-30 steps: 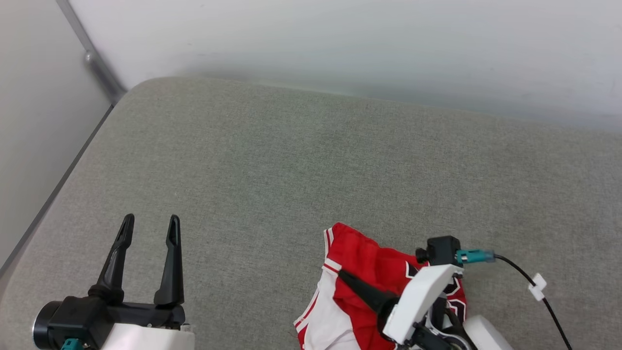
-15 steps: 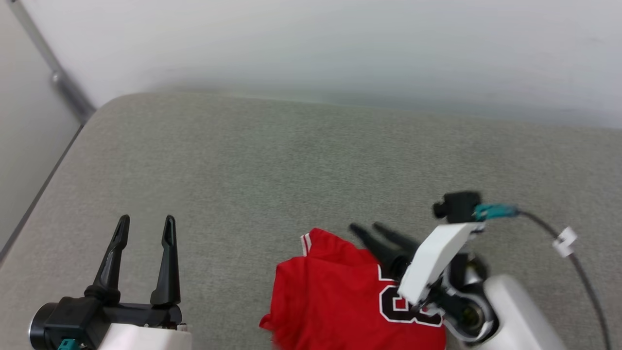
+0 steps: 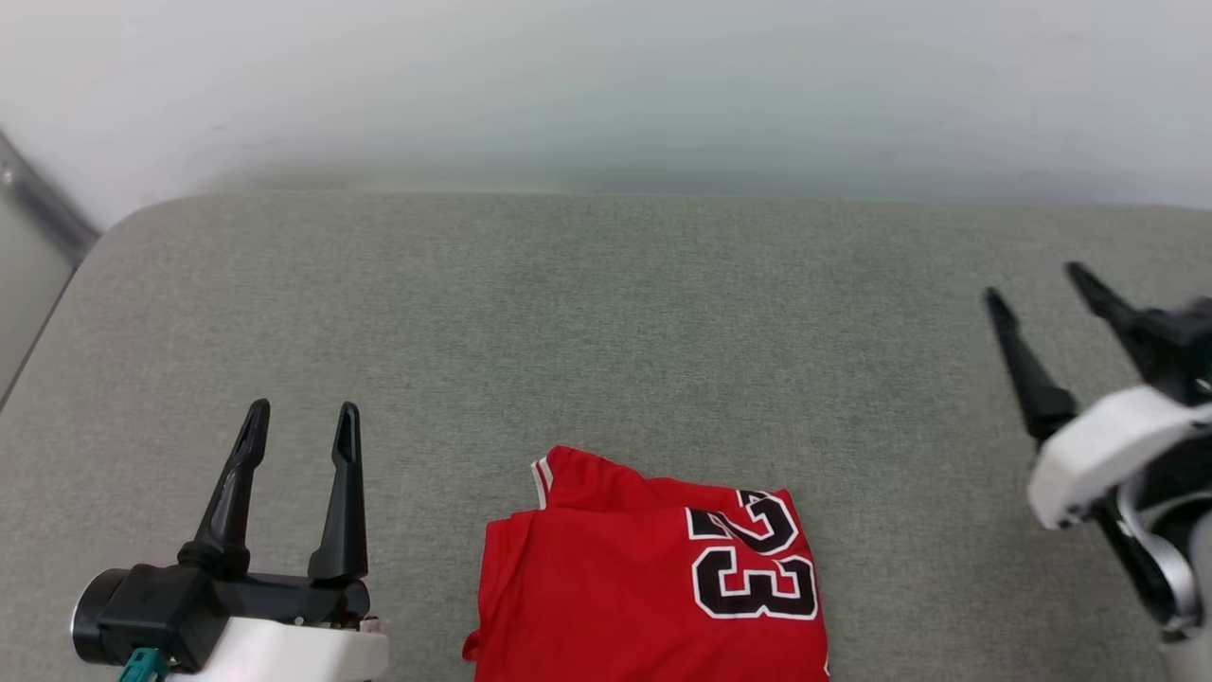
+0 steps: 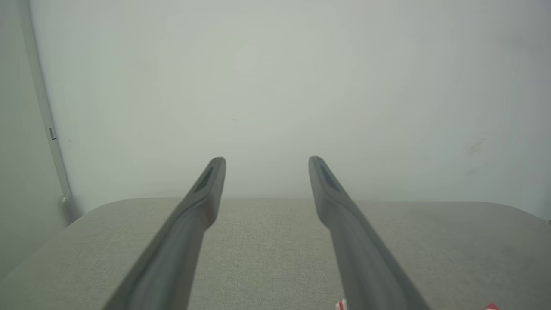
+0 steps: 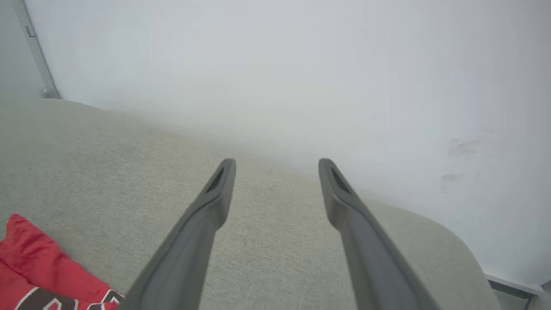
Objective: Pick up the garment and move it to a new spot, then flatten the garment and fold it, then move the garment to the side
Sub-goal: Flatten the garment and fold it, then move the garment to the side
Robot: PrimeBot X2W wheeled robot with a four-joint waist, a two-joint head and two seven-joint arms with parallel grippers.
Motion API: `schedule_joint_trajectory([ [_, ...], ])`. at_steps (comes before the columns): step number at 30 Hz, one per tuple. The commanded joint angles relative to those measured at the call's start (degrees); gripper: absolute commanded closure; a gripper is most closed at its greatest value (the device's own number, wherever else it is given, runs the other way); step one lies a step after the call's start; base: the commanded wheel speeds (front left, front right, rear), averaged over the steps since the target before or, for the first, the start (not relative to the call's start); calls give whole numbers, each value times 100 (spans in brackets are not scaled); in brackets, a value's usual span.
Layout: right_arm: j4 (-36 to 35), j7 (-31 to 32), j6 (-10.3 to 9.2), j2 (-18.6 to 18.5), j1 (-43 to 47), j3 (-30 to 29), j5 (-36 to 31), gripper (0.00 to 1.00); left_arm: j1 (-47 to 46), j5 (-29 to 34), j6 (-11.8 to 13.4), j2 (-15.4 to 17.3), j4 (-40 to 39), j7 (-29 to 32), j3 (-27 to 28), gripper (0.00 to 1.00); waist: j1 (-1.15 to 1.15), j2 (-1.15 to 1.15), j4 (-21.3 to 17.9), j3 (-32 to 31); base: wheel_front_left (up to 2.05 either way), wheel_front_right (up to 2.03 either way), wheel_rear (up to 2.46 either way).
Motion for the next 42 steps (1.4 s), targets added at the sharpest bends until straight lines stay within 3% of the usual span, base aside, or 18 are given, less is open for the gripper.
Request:
schedule_joint_trajectory([
  [1,-51,-138,-2,-19,136,-63,-41,0,-75,13,-4,8,-16,-12,-18,0,0,0,-28,13,0,0,0],
  [4,-217,-683,-3,-36,450,-498,-367,0,-10,0,-4,5,10,-12,-64,0,0,0,-80,23,0,0,0],
  [8,-417,-1248,-4,336,906,-969,-458,0,109,3,-4,68,53,-12,-156,0,0,0,-117,20,0,0,0],
  [9,-448,-1504,-3,573,1133,-1136,-463,0,154,-17,-4,59,52,-12,-161,0,0,0,-123,22,0,0,0],
  [14,-427,-1888,-2,1083,1569,-1302,-514,0,209,-25,-4,76,92,-12,-244,0,0,0,-109,21,0,0,0],
  [19,-479,-2003,-2,1336,1766,-1275,-525,0,239,-12,-4,93,150,-12,-319,0,0,0,-110,16,0,0,0],
  [35,-474,-1676,-2,1441,1906,-982,-552,0,165,20,-5,88,212,-12,-366,0,0,0,-67,-20,0,0,0],
  [39,-463,-851,-1,1302,2026,-681,-366,0,159,22,-5,73,203,-12,-350,0,0,0,-65,21,0,0,0],
  [42,-655,157,-2,1159,2119,-337,61,0,108,23,-5,60,196,-12,-360,0,0,0,-63,91,0,0,0],
])
